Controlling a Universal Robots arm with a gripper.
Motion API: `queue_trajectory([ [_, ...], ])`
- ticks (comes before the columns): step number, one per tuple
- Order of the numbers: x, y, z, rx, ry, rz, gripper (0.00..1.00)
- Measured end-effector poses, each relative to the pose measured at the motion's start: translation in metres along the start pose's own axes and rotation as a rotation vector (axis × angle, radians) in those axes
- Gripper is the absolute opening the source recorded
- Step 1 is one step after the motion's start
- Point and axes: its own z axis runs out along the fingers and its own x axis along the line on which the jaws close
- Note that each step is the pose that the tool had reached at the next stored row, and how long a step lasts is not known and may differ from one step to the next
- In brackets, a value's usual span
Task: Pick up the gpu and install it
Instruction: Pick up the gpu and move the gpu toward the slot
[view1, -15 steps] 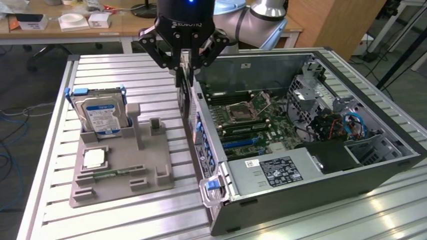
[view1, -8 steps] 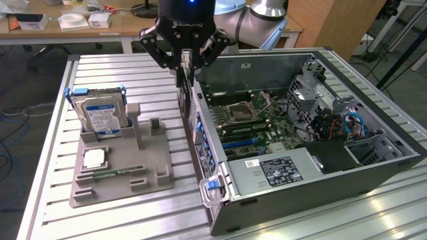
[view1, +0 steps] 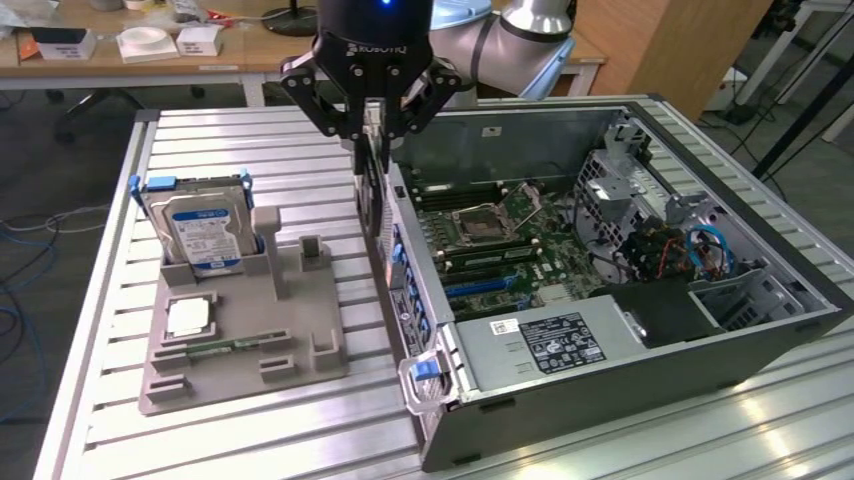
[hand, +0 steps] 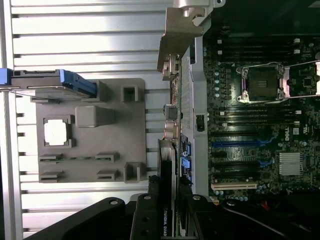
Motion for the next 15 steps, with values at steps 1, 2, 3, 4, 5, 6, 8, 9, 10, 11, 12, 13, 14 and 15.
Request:
queue_trajectory([
  [1,-0.0002,0.0000,0.0000,0.0001,0.0000,0.000,0.26],
  [2,-0.0004,0.0000,0.0000,0.0000,0.0000,0.000,0.26],
  [3,-0.0006,0.0000,0.0000,0.0000,0.0000,0.000,0.26],
  [4,-0.0007,0.0000,0.0000,0.0000,0.0000,0.000,0.26],
  [5,-0.0009,0.0000,0.0000,0.0000,0.0000,0.000,0.26],
  [6,-0.0011,0.0001,0.0000,0.0000,0.0000,0.000,0.26],
  [8,-0.0015,0.0001,0.0000,0.0000,0.0000,0.000,0.26],
  [9,-0.0017,0.0001,0.0000,0.0000,0.0000,0.000,0.26],
  [10,-0.0019,0.0001,0.0000,0.0000,0.0000,0.000,0.26],
  [11,-0.0020,0.0001,0.0000,0.0000,0.0000,0.000,0.26],
  [12,-0.0021,0.0001,0.0000,0.0000,0.0000,0.000,0.26],
  [13,-0.0042,0.0002,0.0001,0.0000,0.0000,0.000,0.26],
  [14,-0.0060,0.0003,0.0002,0.0000,0.0000,0.000,0.26],
  [15,-0.0062,0.0003,0.0003,0.0000,0.0000,0.000,0.26],
])
